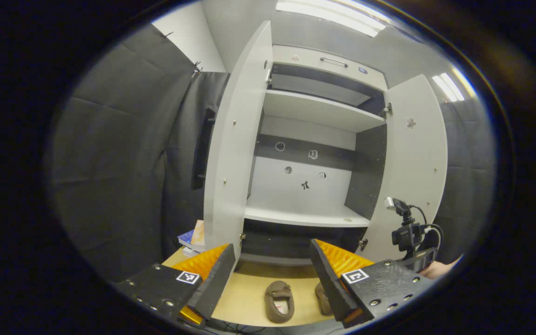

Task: Grab one shoe with the right hand and put it into the shoe cabinet, grab the other shoe with the left hand and put it into the shoe cabinet; then close the right door with the right hand and the left door with the left hand.

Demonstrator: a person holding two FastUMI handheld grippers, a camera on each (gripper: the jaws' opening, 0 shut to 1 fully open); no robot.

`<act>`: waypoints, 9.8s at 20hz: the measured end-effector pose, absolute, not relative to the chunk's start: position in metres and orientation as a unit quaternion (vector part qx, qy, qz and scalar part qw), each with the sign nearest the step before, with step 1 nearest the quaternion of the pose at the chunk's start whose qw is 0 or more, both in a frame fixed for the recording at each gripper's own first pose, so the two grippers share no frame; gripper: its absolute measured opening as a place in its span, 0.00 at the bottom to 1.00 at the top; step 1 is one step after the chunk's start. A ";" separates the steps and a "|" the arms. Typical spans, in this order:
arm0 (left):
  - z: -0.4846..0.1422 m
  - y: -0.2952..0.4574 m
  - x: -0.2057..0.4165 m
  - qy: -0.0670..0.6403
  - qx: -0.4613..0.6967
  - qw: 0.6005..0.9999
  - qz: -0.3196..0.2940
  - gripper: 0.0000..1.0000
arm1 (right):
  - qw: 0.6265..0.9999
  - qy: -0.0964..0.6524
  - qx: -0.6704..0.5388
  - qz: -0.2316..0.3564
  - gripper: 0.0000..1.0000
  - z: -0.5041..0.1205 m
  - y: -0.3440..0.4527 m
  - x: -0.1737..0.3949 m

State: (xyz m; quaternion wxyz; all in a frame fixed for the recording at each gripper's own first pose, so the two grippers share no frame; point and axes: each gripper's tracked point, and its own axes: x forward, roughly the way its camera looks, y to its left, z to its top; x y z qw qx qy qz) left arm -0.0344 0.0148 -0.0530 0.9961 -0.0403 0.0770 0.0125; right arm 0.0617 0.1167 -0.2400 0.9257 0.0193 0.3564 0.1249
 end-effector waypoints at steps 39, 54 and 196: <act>-0.103 -0.031 -0.012 0.127 -0.010 0.992 0.016 0.94 | 0.926 0.350 -0.097 0.109 0.03 -0.283 0.069 0.111; -0.108 -0.029 -0.023 0.124 -0.003 0.992 -0.008 0.94 | 0.973 0.171 -0.003 0.153 0.03 -0.026 0.093 0.136; -0.116 0.033 0.394 0.214 0.056 0.975 0.020 0.50 | 0.964 0.013 0.087 -0.252 0.98 -0.041 -0.316 -0.016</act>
